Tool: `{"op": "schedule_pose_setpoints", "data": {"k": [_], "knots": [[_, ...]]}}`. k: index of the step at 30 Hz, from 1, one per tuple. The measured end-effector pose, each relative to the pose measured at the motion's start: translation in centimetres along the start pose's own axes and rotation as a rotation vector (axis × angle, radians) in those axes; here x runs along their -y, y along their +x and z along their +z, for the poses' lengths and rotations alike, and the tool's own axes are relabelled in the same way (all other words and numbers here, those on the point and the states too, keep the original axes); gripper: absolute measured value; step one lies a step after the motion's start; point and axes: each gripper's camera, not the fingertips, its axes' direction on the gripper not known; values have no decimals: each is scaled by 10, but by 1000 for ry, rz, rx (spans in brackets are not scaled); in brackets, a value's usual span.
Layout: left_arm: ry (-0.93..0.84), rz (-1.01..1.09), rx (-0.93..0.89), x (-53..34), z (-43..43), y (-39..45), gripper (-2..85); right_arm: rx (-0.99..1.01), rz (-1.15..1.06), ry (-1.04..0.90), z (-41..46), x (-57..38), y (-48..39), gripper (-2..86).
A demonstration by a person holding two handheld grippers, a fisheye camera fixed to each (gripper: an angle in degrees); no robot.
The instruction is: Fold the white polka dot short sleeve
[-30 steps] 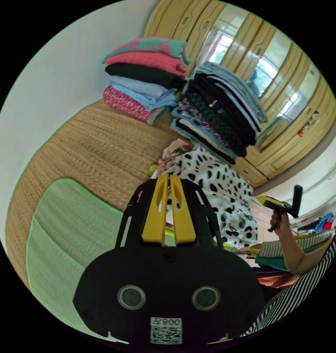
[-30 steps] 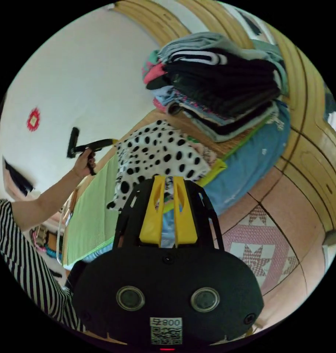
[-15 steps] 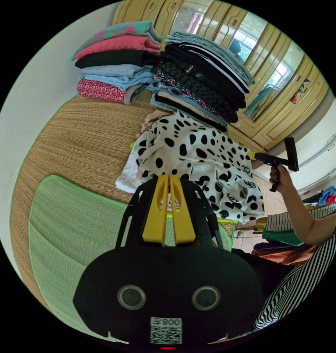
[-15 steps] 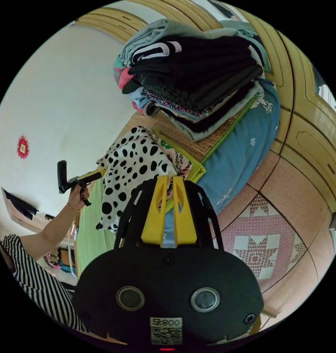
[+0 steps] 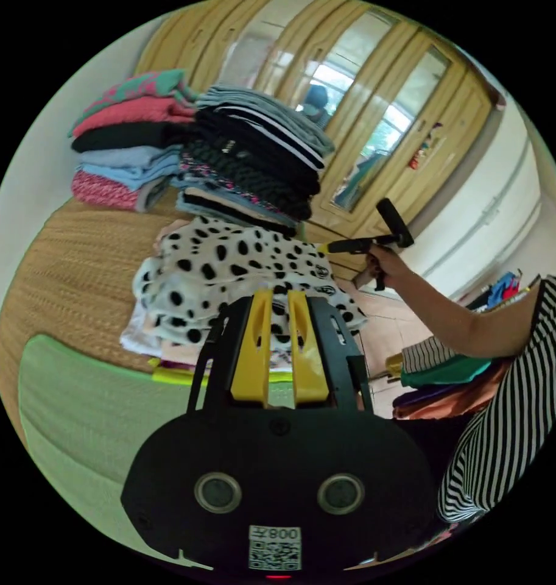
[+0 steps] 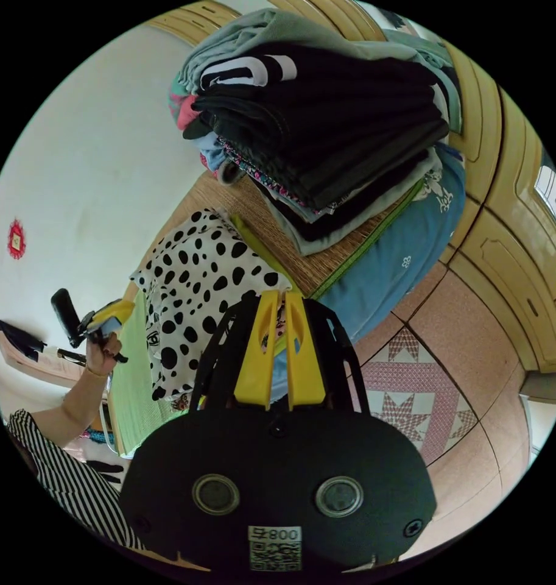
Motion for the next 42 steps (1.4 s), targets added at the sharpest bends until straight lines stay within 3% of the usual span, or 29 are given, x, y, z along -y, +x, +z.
{"op": "schedule_pose_setpoints", "data": {"k": [7, 13, 20, 27, 34, 39, 42], "knots": [[-156, 238, 156, 14, 48, 53, 66, 32, 22, 11, -14, 21, -6, 18], [-226, 271, 292, 8, 56, 64, 19, 49, 25, 13, -20, 34, -10, 18], [-60, 140, 201, -10, -11, 52, 9, 79, 20, 15, -22, 46, -8, 18], [-172, 83, 176, -31, -16, 37, 14, 174, 52, 28, -16, 52, 4, 19], [-45, 7, 128, -33, -63, 29, 24, 388, 174, 76, -8, 37, 41, 11], [30, -99, 217, -24, -89, 9, 18, 392, 226, 179, -2, 16, 42, 3], [-2, -156, 292, -19, -90, -8, 9, 366, 115, 231, 10, 24, -1, 2]]}}
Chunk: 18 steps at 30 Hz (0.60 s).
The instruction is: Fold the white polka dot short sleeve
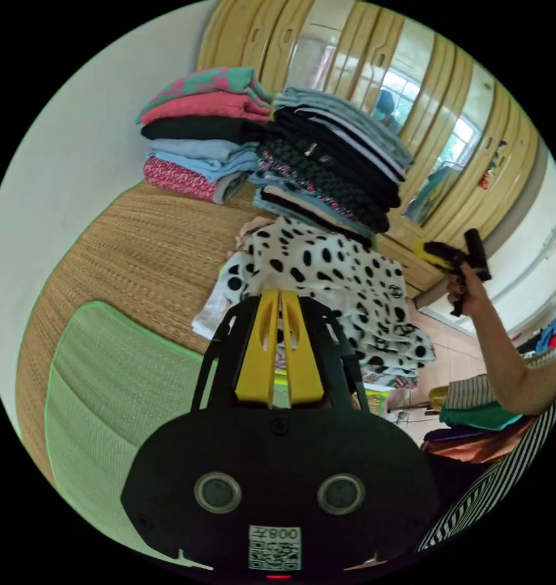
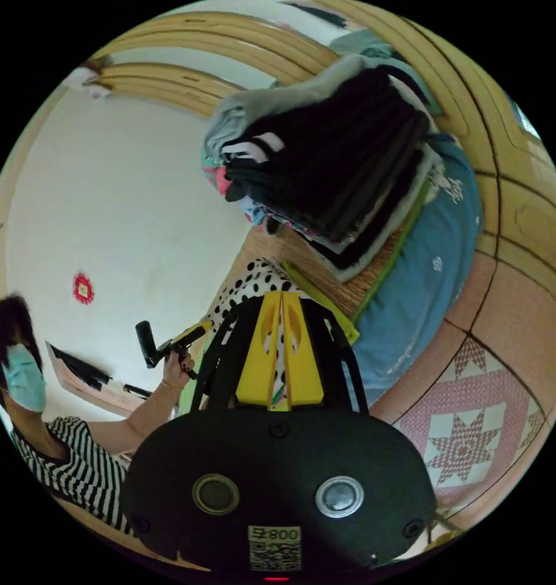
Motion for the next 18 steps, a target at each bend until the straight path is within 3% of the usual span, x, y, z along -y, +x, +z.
{"op": "schedule_pose_setpoints", "data": {"k": [2, 7, 13, 18], "knots": [[-81, -21, 64, 0, 10, -9, 5, -39, -96, -20, 32, 5, -28, 1], [-74, -70, 29, -10, 0, -18, 2, -173, -300, -173, 184, 18, -79, 0], [-90, -56, 47, -16, -15, -16, 1, -371, -377, -352, 343, -4, -73, 0], [-88, -88, 29, -25, -26, -22, 1, -418, -433, -393, 407, -43, -46, 1]]}}
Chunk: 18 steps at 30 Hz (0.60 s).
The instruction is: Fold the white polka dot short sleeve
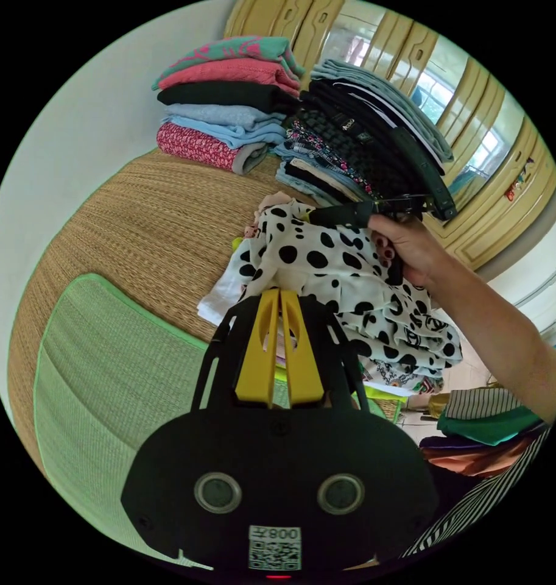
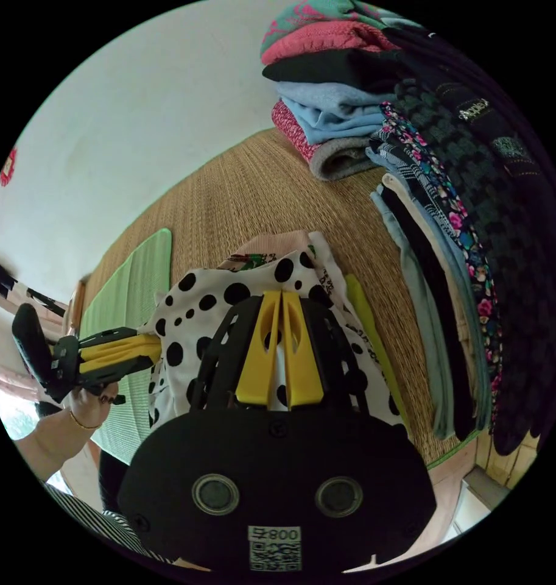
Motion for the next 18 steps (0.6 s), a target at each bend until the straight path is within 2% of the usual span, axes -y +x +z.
{"op": "schedule_pose_setpoints", "data": {"k": [7, 12, 16, 18], "knots": [[47, -51, -81, -26, -34, -9, 2, 101, 64, -40, 65, -47, 14, 1], [177, -62, -212, -94, -85, -14, 2, 110, 9, 151, 51, -123, 6, 0], [90, -115, -198, -197, -104, -9, 2, 243, -90, 303, 48, -235, -13, 1], [11, -147, -152, -244, -108, 0, 2, 262, -150, 282, 64, -288, -33, 1]]}}
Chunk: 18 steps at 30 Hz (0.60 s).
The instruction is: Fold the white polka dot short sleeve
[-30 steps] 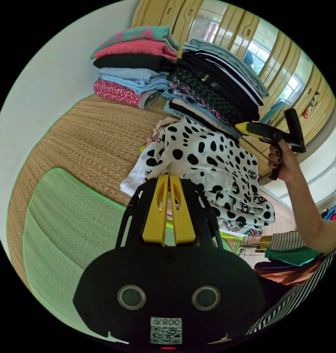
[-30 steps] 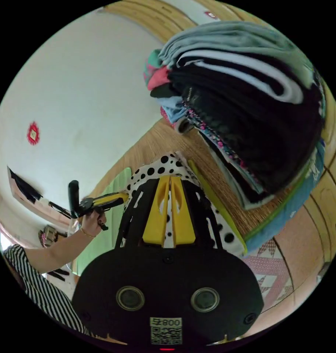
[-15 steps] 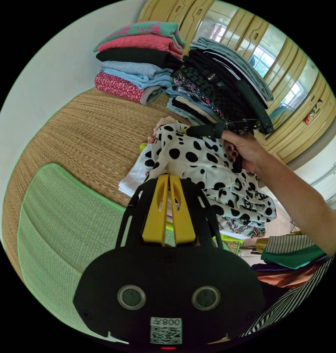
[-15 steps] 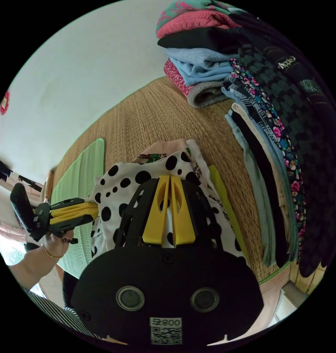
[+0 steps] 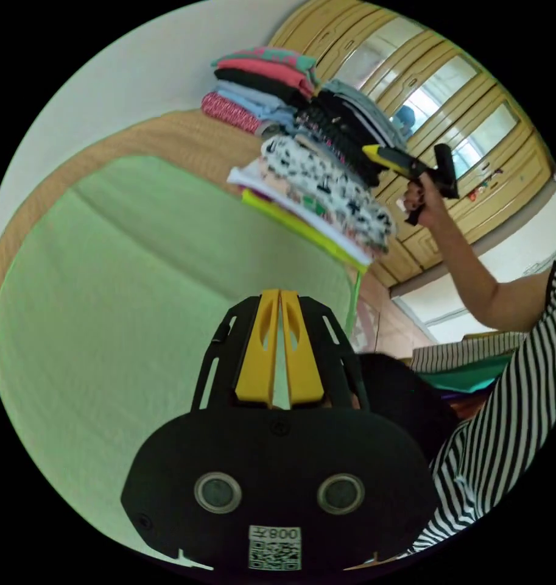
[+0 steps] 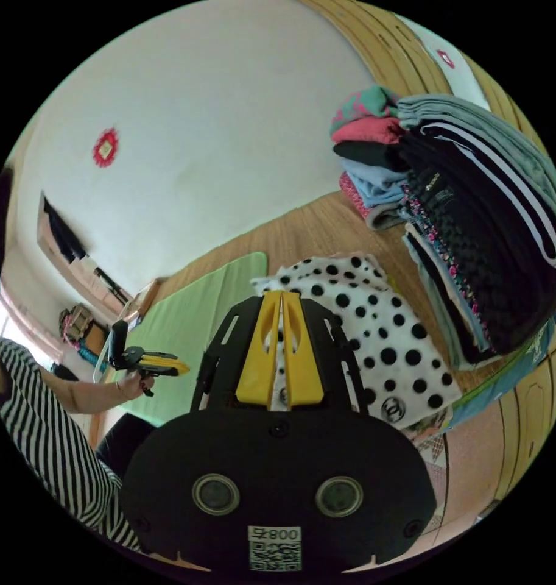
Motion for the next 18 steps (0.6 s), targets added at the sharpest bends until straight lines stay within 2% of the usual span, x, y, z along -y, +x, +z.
{"op": "schedule_pose_setpoints", "data": {"k": [4, 7, 12, 18], "knots": [[-209, -66, 88, -92, 3, 15, 2, 36, -26, -80, 40, -126, -51, 1], [-272, -26, 175, -132, 1, 33, 2, 86, -8, -119, 74, -195, -83, 1], [-236, 65, 252, -169, 8, 48, 3, 177, -28, -150, 119, -281, -137, 1], [-144, -11, 201, -214, 16, 38, 3, 163, -136, -141, 146, -377, -215, 1]]}}
